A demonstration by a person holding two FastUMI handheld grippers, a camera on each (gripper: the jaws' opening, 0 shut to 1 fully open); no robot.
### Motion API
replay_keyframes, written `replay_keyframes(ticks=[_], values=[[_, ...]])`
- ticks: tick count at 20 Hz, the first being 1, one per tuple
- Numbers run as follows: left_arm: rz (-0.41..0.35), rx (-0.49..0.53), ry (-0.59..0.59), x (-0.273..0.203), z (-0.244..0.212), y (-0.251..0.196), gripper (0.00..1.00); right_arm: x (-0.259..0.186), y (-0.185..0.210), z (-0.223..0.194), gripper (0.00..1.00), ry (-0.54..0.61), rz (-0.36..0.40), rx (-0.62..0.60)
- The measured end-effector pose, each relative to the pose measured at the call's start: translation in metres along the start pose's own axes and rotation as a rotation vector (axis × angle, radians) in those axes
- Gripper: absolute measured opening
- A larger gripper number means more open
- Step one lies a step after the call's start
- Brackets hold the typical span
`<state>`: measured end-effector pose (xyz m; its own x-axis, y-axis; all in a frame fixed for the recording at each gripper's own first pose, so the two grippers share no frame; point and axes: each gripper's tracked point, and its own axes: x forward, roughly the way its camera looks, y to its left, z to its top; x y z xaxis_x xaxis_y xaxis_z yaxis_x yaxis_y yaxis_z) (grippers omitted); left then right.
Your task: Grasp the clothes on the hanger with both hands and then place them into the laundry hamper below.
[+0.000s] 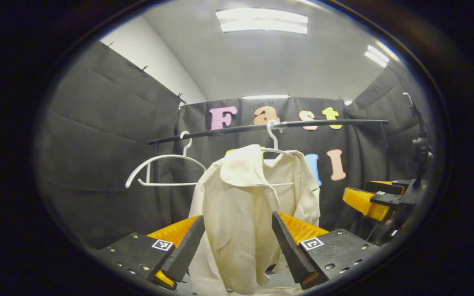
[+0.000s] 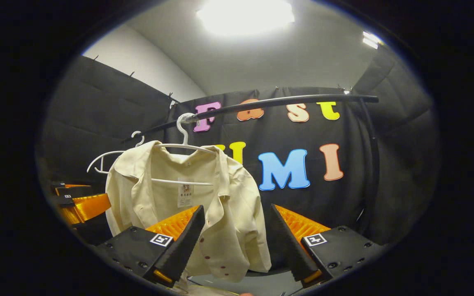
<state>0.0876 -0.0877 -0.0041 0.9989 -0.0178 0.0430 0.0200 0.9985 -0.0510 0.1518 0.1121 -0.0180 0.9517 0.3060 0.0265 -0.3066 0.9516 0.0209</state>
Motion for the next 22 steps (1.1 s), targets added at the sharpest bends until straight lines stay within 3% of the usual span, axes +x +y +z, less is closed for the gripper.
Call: replay_keyframes(ticks=[10, 14, 22], values=[[0.108, 0.056, -0.006, 0.066, -0.015, -0.036, 0.95, 0.081, 0.019, -0.025, 0.99, 0.032, 0.153, 0.104], [0.174, 0.106, -0.017, 0.087, -0.02, -0.025, 0.95, 0.109, 0.027, -0.041, 0.99, 0.062, 0.158, 0.107], [0.283, 0.114, 0.029, 0.12, -0.037, -0.011, 0.95, 0.162, 0.021, -0.053, 0.99, 0.099, 0.074, 0.085]])
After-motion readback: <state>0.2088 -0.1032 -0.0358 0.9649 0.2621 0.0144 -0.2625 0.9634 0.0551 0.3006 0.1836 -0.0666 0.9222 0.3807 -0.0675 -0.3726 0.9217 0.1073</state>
